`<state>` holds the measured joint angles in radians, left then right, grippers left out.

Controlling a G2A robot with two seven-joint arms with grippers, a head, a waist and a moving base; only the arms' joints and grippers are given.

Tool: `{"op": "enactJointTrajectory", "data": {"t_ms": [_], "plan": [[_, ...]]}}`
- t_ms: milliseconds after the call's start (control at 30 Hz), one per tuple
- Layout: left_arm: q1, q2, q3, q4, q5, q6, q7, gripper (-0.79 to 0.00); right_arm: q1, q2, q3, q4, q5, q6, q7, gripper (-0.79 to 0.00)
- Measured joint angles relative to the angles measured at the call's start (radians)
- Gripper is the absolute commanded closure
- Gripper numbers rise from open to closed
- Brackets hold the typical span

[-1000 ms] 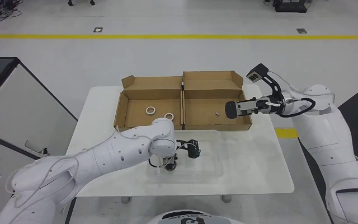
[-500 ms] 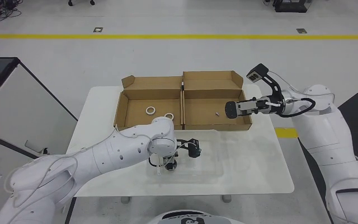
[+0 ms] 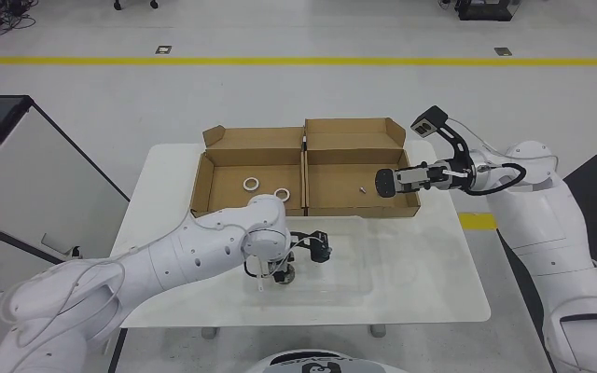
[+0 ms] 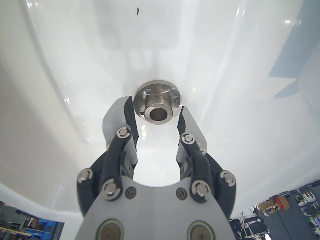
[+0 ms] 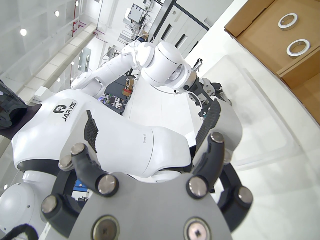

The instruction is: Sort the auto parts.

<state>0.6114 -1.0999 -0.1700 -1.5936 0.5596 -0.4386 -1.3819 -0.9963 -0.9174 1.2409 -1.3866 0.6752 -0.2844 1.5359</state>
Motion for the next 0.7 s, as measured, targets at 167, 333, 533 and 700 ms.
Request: {"op": "enactJointTrajectory", "data": {"t_ms": [167, 333, 533, 700], "plan": [[0.003, 0.002, 0.000, 0.008, 0.007, -0.014, 0.014, -0.351, 0.000, 0.000, 0.000, 0.000, 0.000, 0.000, 0.000, -0.785], [0.004, 0.003, 0.000, 0.016, 0.010, -0.025, 0.025, -0.339, 0.000, 0.000, 0.000, 0.000, 0.000, 0.000, 0.000, -0.785], [0.004, 0.003, 0.000, 0.018, 0.009, -0.032, 0.032, -0.339, 0.000, 0.000, 0.000, 0.000, 0.000, 0.000, 0.000, -0.785], [-0.002, 0.006, 0.000, 0.014, 0.007, -0.032, 0.032, -0.348, 0.000, 0.000, 0.000, 0.000, 0.000, 0.000, 0.000, -0.785]]}}
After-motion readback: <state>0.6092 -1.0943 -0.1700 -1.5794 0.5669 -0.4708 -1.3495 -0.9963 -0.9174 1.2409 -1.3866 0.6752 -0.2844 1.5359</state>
